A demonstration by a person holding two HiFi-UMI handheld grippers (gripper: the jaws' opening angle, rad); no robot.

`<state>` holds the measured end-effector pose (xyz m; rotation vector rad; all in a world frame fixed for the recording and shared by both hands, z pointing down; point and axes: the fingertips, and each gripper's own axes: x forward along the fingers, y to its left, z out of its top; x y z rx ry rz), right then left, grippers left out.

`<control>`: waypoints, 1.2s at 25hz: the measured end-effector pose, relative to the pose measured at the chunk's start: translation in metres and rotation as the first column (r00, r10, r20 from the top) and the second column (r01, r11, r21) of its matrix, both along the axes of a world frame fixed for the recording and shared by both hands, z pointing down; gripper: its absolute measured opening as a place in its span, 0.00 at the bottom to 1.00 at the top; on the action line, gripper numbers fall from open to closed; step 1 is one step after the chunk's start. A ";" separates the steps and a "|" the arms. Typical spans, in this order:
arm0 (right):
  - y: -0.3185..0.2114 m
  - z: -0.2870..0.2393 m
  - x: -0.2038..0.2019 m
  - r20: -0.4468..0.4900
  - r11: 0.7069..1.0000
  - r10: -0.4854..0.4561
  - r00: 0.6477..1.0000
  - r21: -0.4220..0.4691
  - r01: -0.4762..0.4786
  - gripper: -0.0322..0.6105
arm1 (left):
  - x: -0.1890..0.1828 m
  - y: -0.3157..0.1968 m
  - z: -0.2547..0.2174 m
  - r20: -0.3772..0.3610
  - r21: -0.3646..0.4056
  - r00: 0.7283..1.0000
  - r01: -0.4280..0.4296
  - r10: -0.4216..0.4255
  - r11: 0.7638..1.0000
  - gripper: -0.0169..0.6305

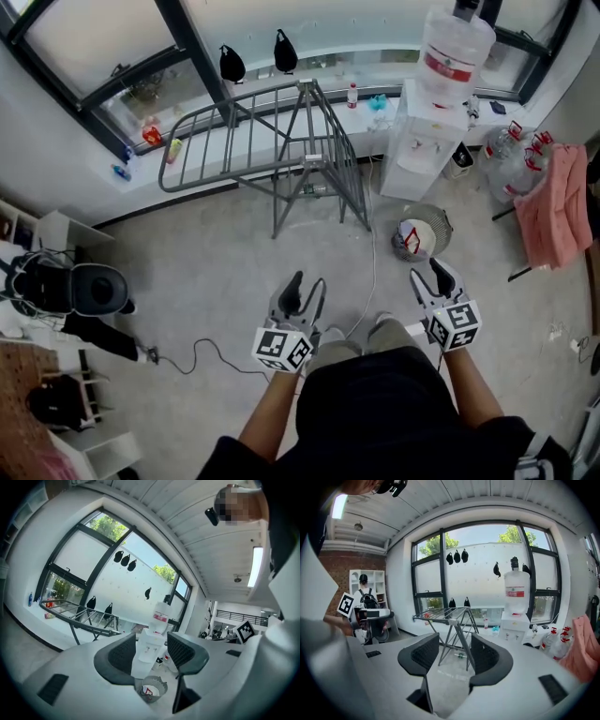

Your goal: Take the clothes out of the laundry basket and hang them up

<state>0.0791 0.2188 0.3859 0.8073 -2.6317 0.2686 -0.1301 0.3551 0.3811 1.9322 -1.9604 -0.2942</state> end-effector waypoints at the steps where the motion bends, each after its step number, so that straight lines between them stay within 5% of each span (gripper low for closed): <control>1: 0.001 0.004 0.004 -0.015 1.000 0.003 1.000 -0.009 -0.004 0.33 | 0.000 0.001 0.002 -0.010 0.000 1.000 0.000 0.000 1.000 0.32; 10: -0.018 0.015 0.029 -0.043 0.997 0.066 0.997 -0.041 -0.068 0.33 | 0.015 -0.026 0.018 -0.050 -0.021 0.997 -0.064 0.062 0.998 0.32; 16: -0.061 0.027 0.049 -0.006 0.987 0.146 0.989 -0.065 -0.146 0.33 | 0.039 -0.089 0.027 -0.017 -0.073 0.986 -0.167 0.166 0.983 0.32; 19: -0.093 0.046 0.073 -0.004 0.972 0.208 0.978 -0.108 -0.207 0.33 | 0.051 -0.132 0.041 -0.069 -0.109 0.977 -0.209 0.203 0.972 0.33; 25: -0.169 0.091 0.121 -0.018 0.933 0.303 0.953 -0.197 -0.300 0.33 | 0.094 -0.230 0.080 -0.069 -0.227 0.942 -0.335 0.327 0.915 0.33; 30: -0.242 0.131 0.151 -0.028 0.901 0.345 0.938 -0.272 -0.339 0.33 | 0.129 -0.331 0.116 -0.153 -0.294 0.917 -0.397 0.368 0.869 0.33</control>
